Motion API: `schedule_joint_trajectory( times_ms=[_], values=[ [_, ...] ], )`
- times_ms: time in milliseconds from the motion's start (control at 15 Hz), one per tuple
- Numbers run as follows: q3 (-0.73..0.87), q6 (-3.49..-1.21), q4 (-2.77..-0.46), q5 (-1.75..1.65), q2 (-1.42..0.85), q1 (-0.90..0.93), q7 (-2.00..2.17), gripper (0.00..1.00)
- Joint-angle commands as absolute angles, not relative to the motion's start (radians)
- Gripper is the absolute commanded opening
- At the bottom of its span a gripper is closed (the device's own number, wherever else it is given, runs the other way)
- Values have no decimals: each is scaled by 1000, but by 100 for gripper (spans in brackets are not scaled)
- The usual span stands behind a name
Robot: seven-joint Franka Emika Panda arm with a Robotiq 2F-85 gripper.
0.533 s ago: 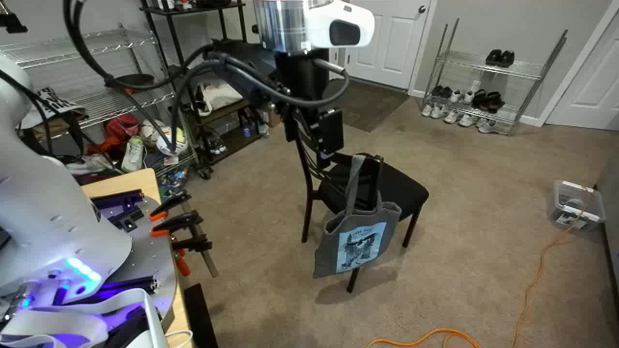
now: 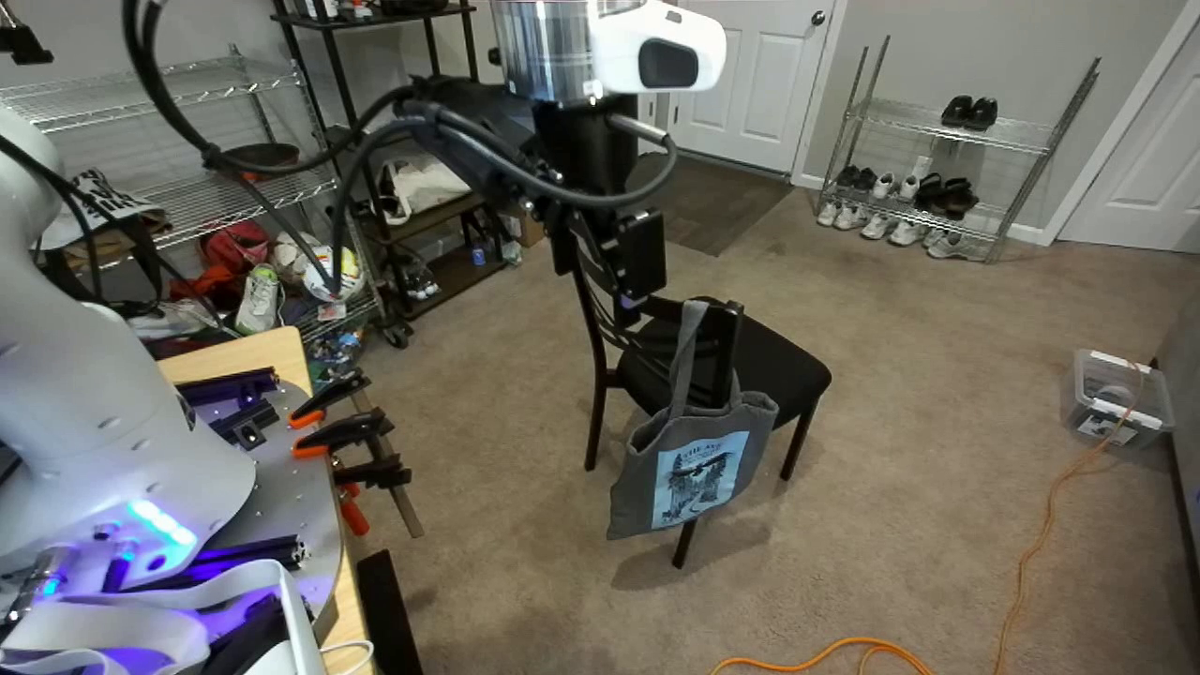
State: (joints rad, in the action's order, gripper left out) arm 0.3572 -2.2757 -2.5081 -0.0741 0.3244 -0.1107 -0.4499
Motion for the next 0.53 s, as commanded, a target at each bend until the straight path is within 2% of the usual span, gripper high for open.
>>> schedule_joint_trajectory(
  times_ms=[0, 467],
  values=[
    [336, -2253, -2493, -56, 307, -127, -477, 100],
    [310, -2127, -2243, -67, 76, -90, -761, 100]
  ],
)
